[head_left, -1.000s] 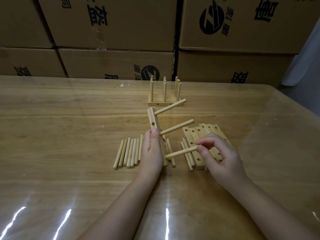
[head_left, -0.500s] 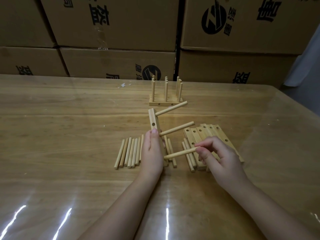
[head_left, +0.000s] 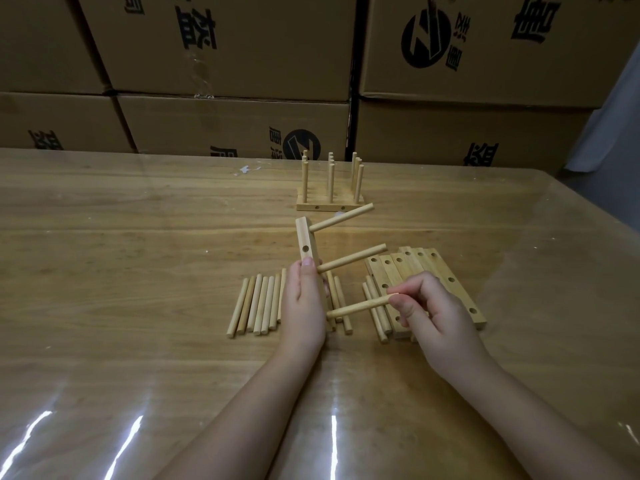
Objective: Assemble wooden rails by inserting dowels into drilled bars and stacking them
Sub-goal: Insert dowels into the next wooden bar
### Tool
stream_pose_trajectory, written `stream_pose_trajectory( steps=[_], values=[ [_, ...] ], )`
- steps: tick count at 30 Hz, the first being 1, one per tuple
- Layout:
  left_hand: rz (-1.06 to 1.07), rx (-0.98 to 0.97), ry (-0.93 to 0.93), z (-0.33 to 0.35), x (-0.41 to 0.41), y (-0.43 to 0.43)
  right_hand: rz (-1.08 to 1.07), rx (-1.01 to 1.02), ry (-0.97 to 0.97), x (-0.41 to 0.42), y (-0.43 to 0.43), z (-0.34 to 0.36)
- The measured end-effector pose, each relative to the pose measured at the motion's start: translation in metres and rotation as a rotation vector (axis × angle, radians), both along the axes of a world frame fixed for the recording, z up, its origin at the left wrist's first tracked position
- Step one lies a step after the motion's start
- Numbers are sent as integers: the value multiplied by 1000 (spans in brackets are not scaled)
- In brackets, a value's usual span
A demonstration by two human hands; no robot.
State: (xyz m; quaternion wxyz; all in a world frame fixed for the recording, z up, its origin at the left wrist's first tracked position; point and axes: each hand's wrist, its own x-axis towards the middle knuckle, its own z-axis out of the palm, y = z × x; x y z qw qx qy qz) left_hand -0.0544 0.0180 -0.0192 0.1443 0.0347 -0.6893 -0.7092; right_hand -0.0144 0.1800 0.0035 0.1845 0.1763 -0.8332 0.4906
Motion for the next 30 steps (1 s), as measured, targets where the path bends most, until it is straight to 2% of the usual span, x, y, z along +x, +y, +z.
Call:
stream_pose_trajectory(
  steps=[22,25,30],
  values=[
    [-2,-44,-14,3,3,1,-31,24,24,-1,-2,-3],
    [-16,-43,-16,4,3,0,11,-24,35,0,-1,-2],
    [-132,-70,-23,6,4,0,26,-274,50,-3,5,3]
  ],
)
